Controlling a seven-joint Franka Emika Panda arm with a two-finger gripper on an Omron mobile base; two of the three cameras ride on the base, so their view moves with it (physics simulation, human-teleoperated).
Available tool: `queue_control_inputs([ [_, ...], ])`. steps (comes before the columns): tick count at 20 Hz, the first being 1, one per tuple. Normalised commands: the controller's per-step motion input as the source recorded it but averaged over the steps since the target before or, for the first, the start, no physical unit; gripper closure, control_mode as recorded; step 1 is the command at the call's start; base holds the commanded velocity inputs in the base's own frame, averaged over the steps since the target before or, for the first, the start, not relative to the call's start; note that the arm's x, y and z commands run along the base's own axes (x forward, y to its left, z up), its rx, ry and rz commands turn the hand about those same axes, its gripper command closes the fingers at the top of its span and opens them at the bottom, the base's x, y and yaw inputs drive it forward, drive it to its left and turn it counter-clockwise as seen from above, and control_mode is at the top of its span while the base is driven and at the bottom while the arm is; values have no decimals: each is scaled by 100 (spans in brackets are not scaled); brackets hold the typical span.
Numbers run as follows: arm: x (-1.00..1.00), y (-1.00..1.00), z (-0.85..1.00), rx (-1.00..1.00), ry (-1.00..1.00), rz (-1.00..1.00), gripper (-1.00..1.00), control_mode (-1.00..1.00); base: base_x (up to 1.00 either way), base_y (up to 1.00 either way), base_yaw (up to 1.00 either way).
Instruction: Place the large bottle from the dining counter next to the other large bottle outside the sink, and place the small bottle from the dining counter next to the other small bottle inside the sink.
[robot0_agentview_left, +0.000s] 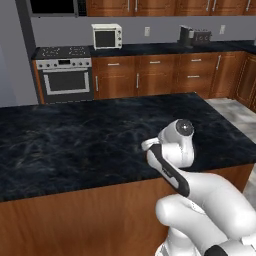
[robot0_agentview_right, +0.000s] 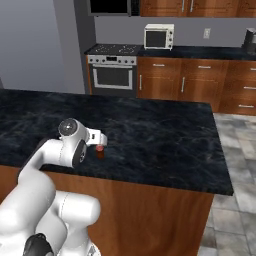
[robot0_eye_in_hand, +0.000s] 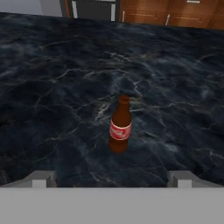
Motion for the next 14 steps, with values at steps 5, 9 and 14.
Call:
queue_control_inputs([
  [5, 23, 0, -8, 0, 0, 0, -100, -100, 0, 0, 0],
  [9, 30, 0, 0, 0, 0, -1, -100, -100, 0, 0, 0],
  [14, 15, 0, 0, 0, 2, 0, -100, -100, 0, 0, 0],
])
